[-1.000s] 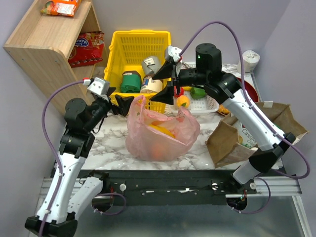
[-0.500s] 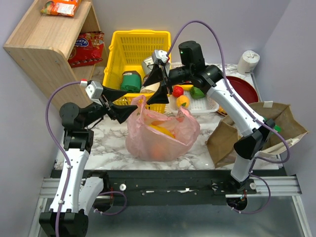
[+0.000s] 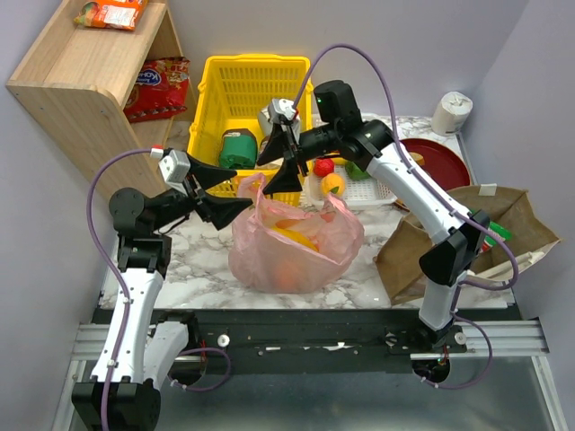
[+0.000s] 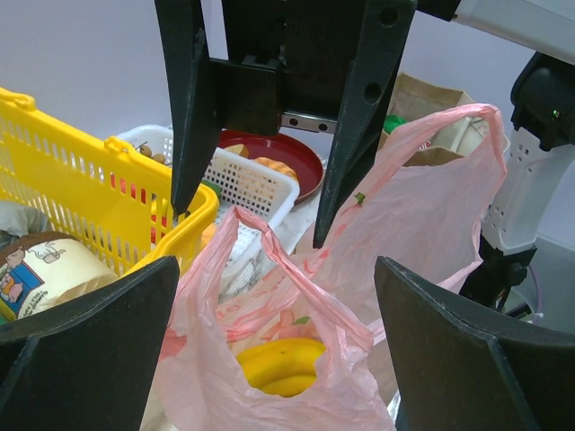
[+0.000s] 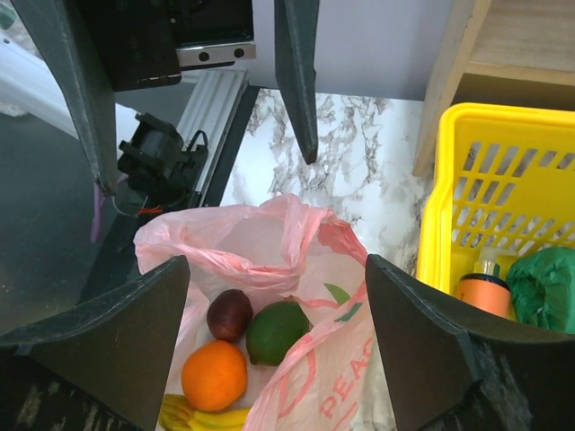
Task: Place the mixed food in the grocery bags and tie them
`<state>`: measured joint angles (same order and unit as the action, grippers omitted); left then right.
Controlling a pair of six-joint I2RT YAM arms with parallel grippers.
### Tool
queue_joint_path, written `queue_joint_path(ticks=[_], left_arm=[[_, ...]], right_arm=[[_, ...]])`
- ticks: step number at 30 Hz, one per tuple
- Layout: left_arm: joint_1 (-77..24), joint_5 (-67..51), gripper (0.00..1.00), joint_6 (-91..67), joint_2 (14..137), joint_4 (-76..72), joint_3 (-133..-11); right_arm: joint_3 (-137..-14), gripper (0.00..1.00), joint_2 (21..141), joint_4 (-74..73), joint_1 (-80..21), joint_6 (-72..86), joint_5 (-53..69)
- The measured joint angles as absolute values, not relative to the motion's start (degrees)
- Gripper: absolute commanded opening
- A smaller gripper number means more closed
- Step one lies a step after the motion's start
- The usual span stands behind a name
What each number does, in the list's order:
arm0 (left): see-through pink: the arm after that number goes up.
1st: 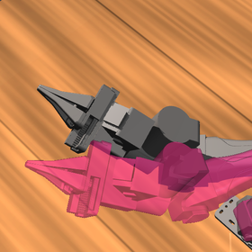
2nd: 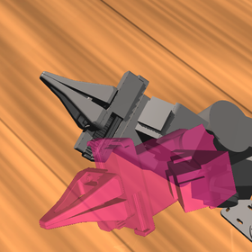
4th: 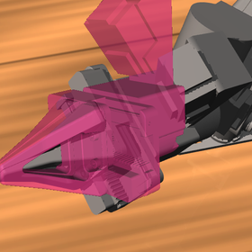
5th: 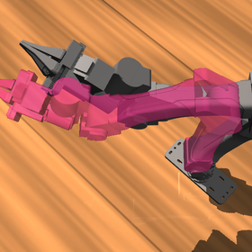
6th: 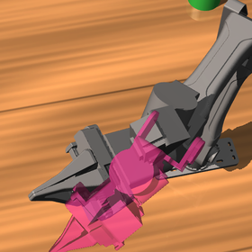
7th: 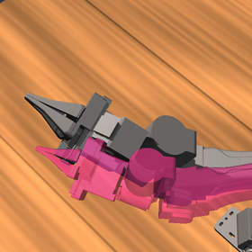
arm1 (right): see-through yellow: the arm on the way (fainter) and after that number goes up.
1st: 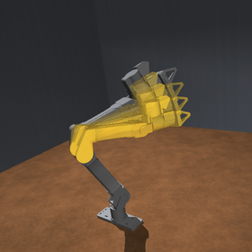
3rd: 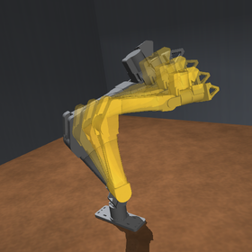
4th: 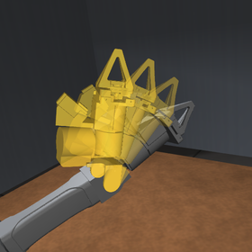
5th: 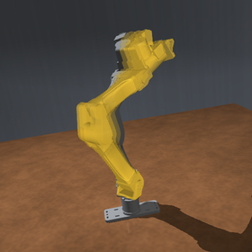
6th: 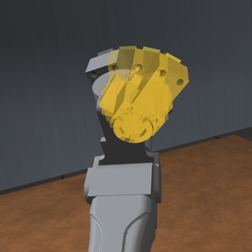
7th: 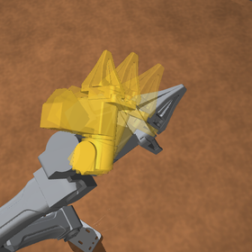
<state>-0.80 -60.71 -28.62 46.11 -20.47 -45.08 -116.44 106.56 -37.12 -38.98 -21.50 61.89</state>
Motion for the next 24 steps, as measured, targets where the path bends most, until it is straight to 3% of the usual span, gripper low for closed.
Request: queue_joint_path(ticks=[4, 8, 13, 14, 15, 18, 24], left_arm=[[-0.8, -60.7, 0.99, -29.0, 46.6, -20.8, -44.7], [-0.8, -60.8, 0.99, -29.6, 47.1, -21.4, -44.1], [-0.8, -60.7, 0.99, -31.0, 48.6, -22.9, -43.7], [-0.9, -60.7, 0.99, -31.2, 49.0, -23.1, -43.6], [-1.2, -60.7, 0.99, -31.6, 49.7, -23.3, -43.6], [-2.5, -60.4, 0.99, -32.0, 51.8, -23.5, -43.5], [-7.9, -59.3, 0.99, -30.5, 53.4, -21.9, -43.4]], right_arm=[[-116.4, 0.78, 107.0, -36.9, -39.8, -21.5, 62.2], [-116.4, 0.60, 107.7, -36.9, -40.1, -21.9, 62.2], [-115.6, 0.46, 107.9, -36.9, -40.1, -22.0, 62.1], [-115.4, 0.34, 107.8, -36.9, -40.1, -22.0, 62.0], [-115.0, 0.30, 107.7, -36.9, -40.1, -21.8, 62.0], [-113.0, 0.27, 106.8, -36.5, -40.1, -21.3, 61.8], [-107.3, 0.03, 102.3, -34.7, -40.1, -19.5, 60.5]])
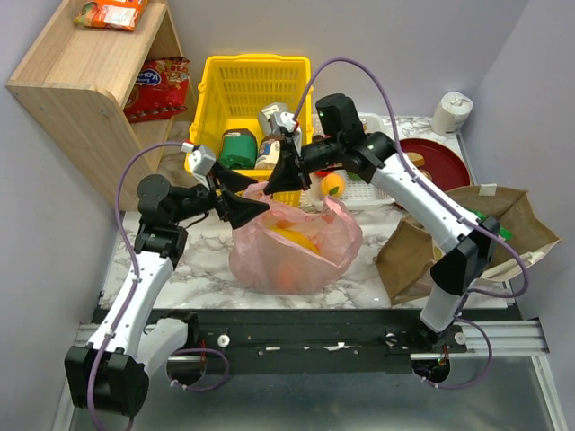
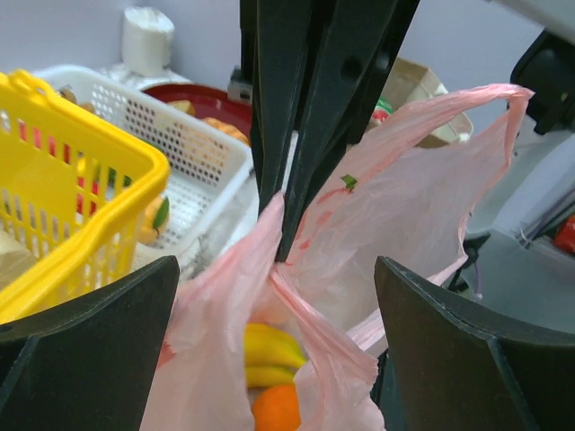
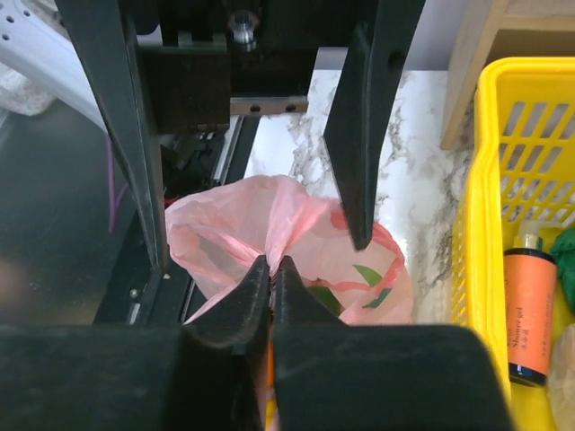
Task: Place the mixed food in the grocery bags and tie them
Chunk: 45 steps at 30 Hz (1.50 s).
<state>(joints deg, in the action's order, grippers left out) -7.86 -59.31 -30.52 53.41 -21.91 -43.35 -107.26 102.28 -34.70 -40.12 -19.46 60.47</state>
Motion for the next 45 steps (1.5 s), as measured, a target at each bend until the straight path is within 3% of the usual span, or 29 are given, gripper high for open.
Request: queue_joint_path(ticks=[5, 12, 17, 20, 21, 24, 35, 45], left_arm=[[-13.5, -57.9, 0.98, -25.6, 54.6, -15.9, -43.6], [-17.1, -56.4, 0.78, -20.6, 55.9, -10.0, -44.6], [-19.3, -56.1, 0.75, -19.9, 56.9, -9.2, -44.6], [-20.6, -56.1, 0.75, -19.7, 57.4, -9.2, -44.6], [-21.0, -56.1, 0.83, -19.7, 57.7, -9.2, -44.6], [-21.5, -55.4, 0.91, -19.6, 58.1, -9.1, -44.6], [-21.5, -50.6, 0.87, -24.6, 57.9, -19.3, -40.2], [-21.8, -43.6, 0.88, -22.7, 55.5, -19.7, -38.9]], right_arm=[[-105.2, 0.01, 98.4, -32.2, -40.1, -16.6, 56.2], [-104.7, 0.01, 94.1, -30.5, -40.1, -14.3, 51.7], [-104.6, 0.01, 92.6, -29.9, -40.1, -13.3, 49.5], [-104.5, 0.01, 92.5, -29.6, -40.1, -12.8, 48.8], [-104.4, 0.01, 92.5, -29.6, -40.1, -12.7, 48.8], [-104.0, 0.01, 92.5, -29.4, -40.1, -12.3, 48.9], [-100.2, 0.01, 92.5, -26.9, -40.1, -9.5, 52.2], [-97.8, 0.01, 91.5, -25.0, -40.1, -8.4, 54.9]])
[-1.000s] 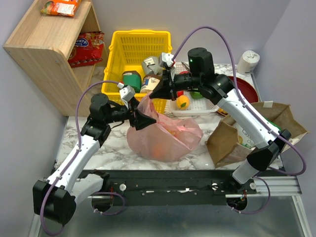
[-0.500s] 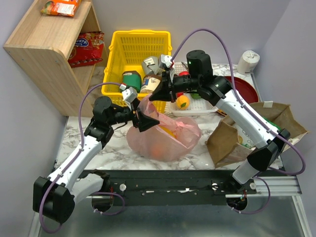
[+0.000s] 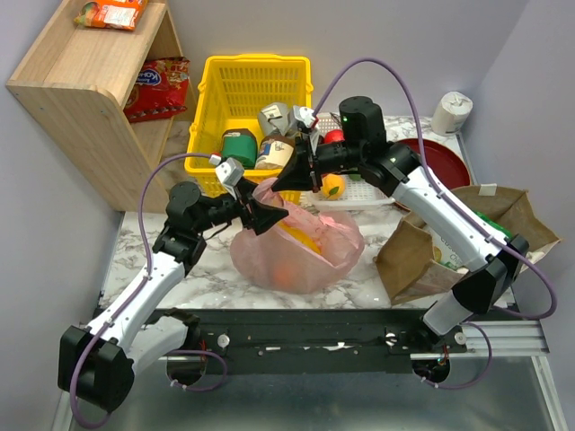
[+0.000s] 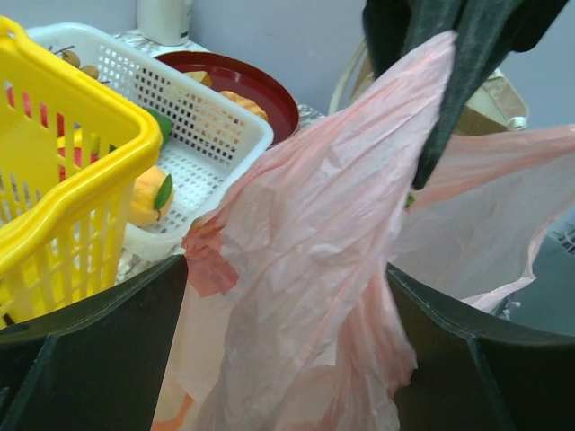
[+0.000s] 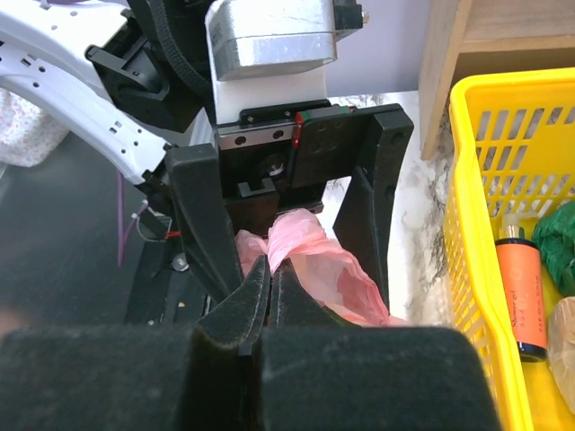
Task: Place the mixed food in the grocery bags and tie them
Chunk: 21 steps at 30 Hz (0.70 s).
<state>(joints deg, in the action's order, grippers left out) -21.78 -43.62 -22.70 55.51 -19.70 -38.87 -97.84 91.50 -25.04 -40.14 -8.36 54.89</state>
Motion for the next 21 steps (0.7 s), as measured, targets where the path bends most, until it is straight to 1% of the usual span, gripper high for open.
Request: queue_joint_path(ticks=[3, 7, 10, 20, 21], left_arm=[[-21.8, -41.3, 0.88, -21.2, 55.5, -18.2, -39.2], [-21.9, -36.8, 0.92, -15.2, 54.8, -9.5, -42.2], [-21.9, -35.7, 0.92, -13.0, 52.7, -7.1, -42.4], [-23.0, -38.7, 0.92, -17.3, 52.7, -14.6, -42.2], [-23.3, -38.6, 0.91, -17.7, 52.7, -15.8, -41.9]], right_arm=[[-97.4, 0.01, 90.7, -24.8, -40.1, -8.4, 54.9], [-96.8, 0.01, 89.6, -24.8, -40.1, -8.4, 54.8], [-96.8, 0.01, 89.2, -24.8, -40.1, -8.4, 54.8], [-96.8, 0.01, 89.1, -24.8, -40.1, -8.3, 55.1], [-96.8, 0.01, 89.1, -24.8, -40.1, -8.3, 55.3]])
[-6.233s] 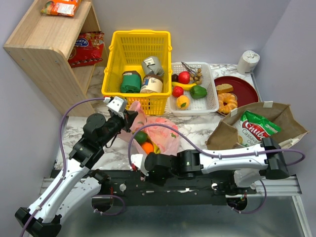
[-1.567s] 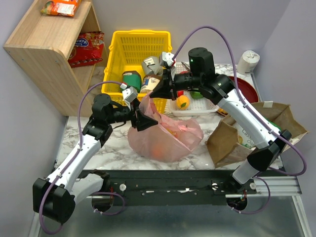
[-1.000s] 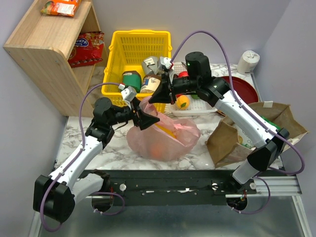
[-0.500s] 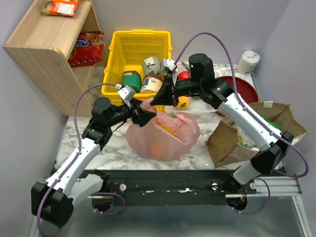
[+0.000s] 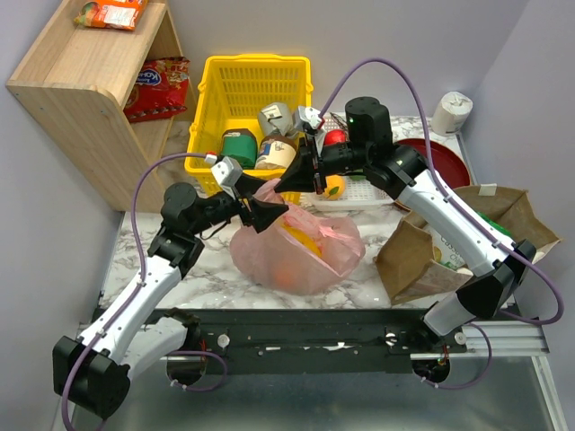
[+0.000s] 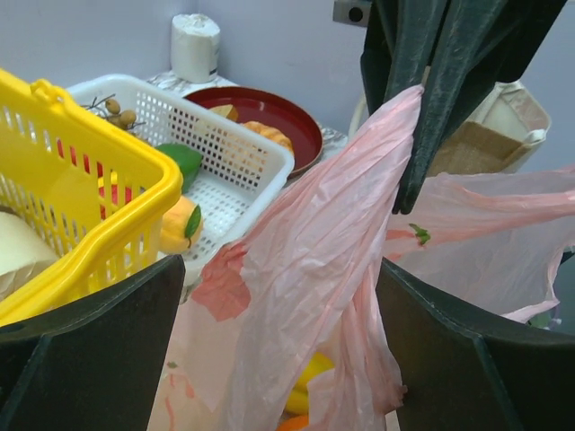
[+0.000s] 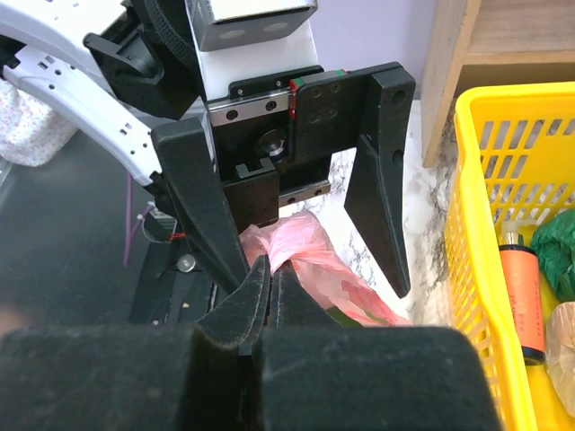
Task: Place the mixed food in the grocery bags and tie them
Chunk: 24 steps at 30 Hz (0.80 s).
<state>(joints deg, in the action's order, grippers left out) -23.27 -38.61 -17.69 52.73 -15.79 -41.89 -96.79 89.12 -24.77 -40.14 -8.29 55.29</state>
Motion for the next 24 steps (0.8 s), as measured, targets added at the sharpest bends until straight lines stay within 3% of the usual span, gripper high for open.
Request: queue_joint_path(ticks=[4, 12, 17, 24], left_arm=[[-24.8, -38.3, 0.85, -19.4, 53.4, -20.9, -40.2], [-29.4, -37.5, 0.53, -23.6, 57.0, -31.0, -36.1], [-30.1, -37.5, 0.44, -26.3, 57.1, -35.1, -32.7], [-30.4, -36.3, 0.01, -28.8, 54.8, -37.7, -28.7]], right_arm=[[-96.8, 0.01, 89.1, -24.8, -40.1, -8.0, 56.1], [-96.3, 0.01, 88.9, -24.7, -40.1, -7.3, 55.4], [-95.4, 0.01, 88.2, -24.8, -40.0, -6.6, 51.6], [-95.4, 0.01, 88.2, -25.4, -39.6, -5.4, 48.4]])
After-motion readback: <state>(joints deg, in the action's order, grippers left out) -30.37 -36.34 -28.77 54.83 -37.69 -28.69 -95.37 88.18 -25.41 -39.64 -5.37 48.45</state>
